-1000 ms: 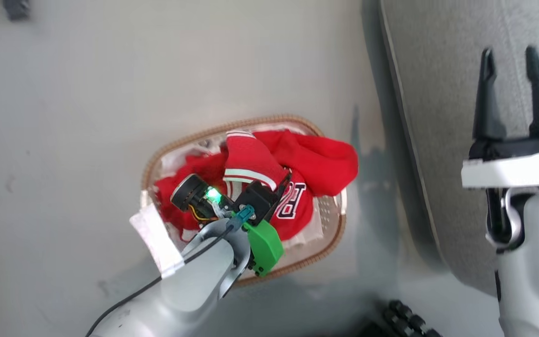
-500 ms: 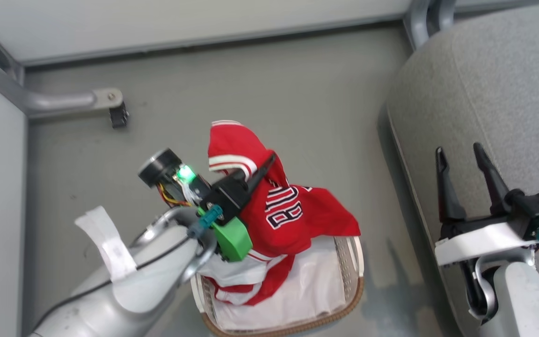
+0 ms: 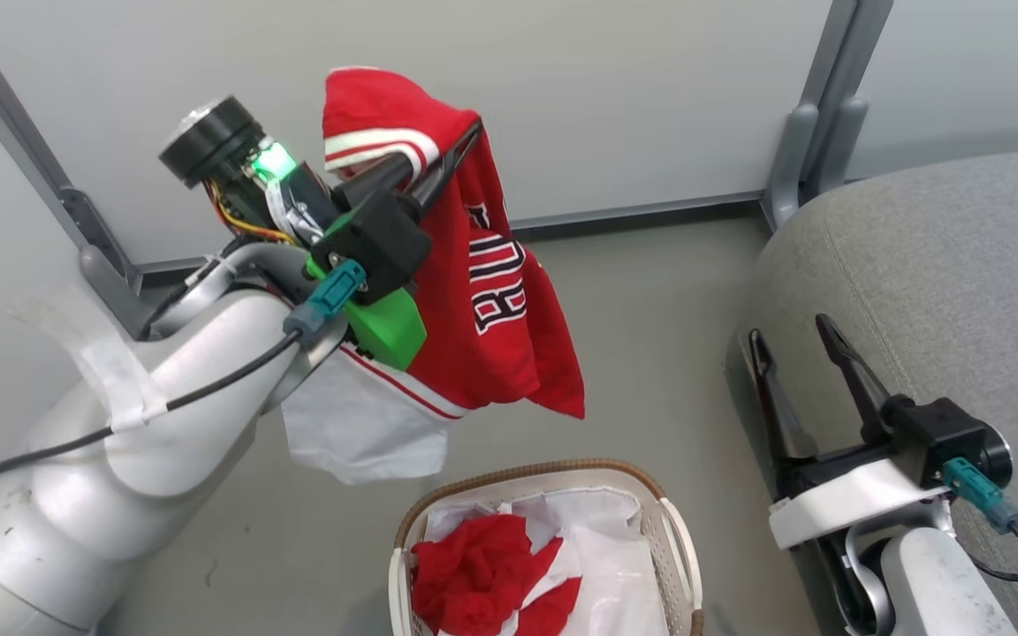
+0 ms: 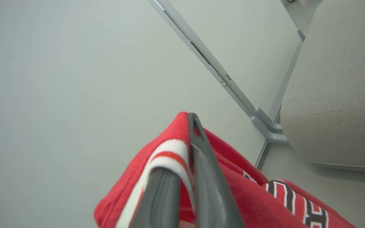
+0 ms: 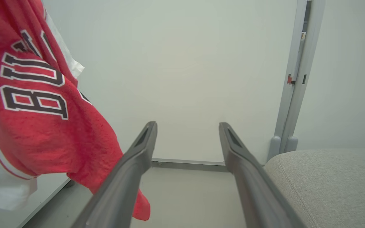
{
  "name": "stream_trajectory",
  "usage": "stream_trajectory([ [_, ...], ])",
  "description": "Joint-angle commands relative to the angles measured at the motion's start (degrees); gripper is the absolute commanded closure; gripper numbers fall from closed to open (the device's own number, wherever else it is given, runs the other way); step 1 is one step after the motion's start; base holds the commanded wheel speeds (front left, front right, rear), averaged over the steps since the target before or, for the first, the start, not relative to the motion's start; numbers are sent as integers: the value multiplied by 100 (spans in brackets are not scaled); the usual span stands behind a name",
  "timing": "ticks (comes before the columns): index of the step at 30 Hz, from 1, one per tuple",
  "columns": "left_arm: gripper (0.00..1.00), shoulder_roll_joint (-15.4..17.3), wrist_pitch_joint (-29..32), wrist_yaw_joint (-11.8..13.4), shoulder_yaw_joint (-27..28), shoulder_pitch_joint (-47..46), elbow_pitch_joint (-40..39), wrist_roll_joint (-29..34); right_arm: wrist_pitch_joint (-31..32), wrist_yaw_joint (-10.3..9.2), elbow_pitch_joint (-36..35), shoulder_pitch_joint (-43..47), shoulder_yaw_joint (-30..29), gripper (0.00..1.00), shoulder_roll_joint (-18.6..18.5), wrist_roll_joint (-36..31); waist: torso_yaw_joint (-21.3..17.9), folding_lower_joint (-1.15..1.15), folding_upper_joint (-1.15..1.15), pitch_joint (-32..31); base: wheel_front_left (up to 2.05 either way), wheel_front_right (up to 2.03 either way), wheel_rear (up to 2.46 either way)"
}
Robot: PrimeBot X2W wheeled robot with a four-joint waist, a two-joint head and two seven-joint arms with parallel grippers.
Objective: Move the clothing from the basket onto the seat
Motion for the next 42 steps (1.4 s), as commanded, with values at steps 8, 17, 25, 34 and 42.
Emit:
stream_trajectory([
  [8, 100, -120, -11, 67, 32, -328, -20, 21, -30, -5, 83, -247, 572, 0, -25, -210, 28, 1, 52, -150, 0, 0, 0],
  [17, 100, -429, 20, 13, -113, -525, 15, -14, -29, -5, 358, -179, 702, 0, -21, -584, 253, 1, 52, -282, 0, 0, 0],
  [25, 100, -709, 132, -57, -232, -881, 65, -7, -30, -5, 589, 216, 1279, 0, -23, -662, 422, 1, 52, -366, 0, 0, 0],
  [34, 100, -977, 132, -79, -350, -1076, 138, -56, -30, -5, 401, -431, 1229, 0, -24, -487, 574, 1, 52, -362, 0, 0, 0],
  [42, 100, -1008, 22, -39, -450, -750, 236, -183, -30, -5, 124, -740, 979, 0, -22, -581, 587, 1, 52, -338, 0, 0, 0],
])
